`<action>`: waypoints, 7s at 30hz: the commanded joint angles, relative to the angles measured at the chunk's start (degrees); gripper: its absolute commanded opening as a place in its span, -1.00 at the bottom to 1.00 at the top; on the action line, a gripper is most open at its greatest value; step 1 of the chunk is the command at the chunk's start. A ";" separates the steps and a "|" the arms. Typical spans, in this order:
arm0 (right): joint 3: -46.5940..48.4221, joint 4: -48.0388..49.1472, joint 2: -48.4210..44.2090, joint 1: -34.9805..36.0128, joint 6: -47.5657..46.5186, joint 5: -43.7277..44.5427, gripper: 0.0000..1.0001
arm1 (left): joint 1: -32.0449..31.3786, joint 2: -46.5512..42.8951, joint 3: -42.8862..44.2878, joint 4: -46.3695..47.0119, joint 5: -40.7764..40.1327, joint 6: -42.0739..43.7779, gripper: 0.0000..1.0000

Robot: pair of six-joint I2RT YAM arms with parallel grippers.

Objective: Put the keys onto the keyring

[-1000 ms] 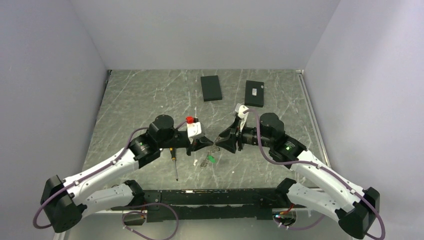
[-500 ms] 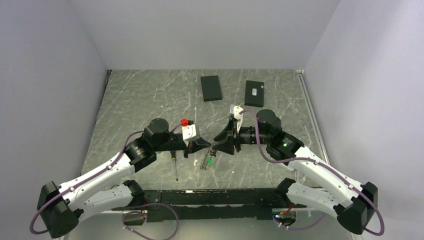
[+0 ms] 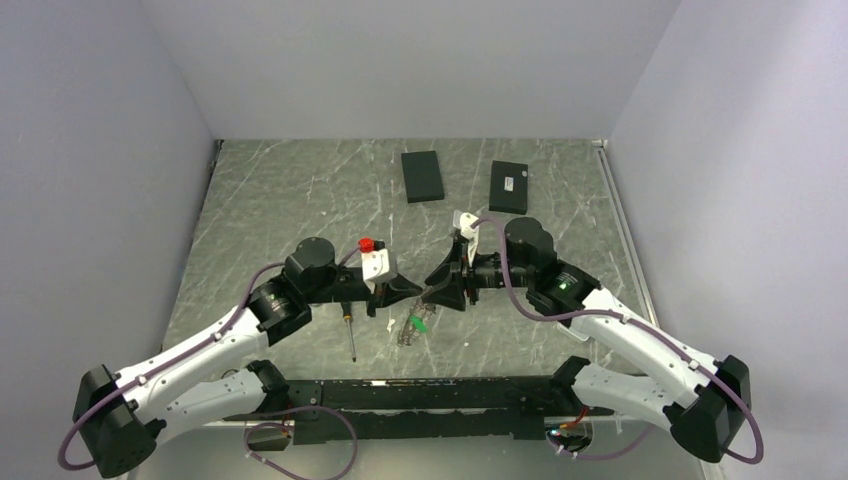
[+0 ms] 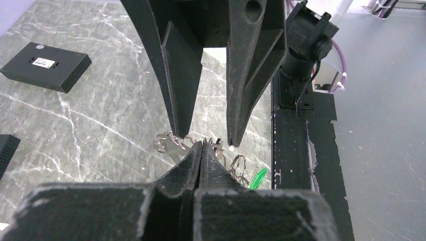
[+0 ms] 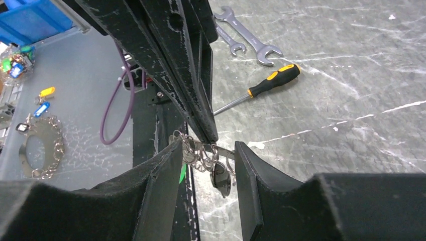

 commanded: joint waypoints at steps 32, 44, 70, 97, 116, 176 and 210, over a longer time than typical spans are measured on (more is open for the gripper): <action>-0.25 1.01 -1.09 3.21 -1.65 6.45 -0.03 | 0.23 -3.91 -0.87 4.45 -0.28 -1.68 -1.00; -10.66 -6.72 -3.59 3.31 24.93 46.50 -0.05 | -2.41 4.03 -4.47 1.76 -15.71 -6.67 -0.33; -15.31 -3.04 12.77 5.75 32.14 36.12 -0.19 | -11.79 20.89 -4.68 6.24 -23.56 -9.94 0.09; -14.35 1.78 18.25 5.49 28.35 37.93 -0.80 | -14.05 18.18 -6.14 4.82 -25.52 -10.15 0.01; -5.32 -9.32 7.63 5.49 21.62 40.62 -1.00 | -14.28 16.22 -5.95 6.12 -26.61 -8.97 0.01; -17.68 28.07 -16.60 9.20 -8.92 10.39 -1.00 | -14.27 -15.17 -10.66 9.29 -21.01 5.49 -0.15; -15.77 25.01 -13.48 9.88 -9.94 10.11 -1.00 | -14.04 -8.08 -1.73 -1.14 -21.10 6.54 -0.45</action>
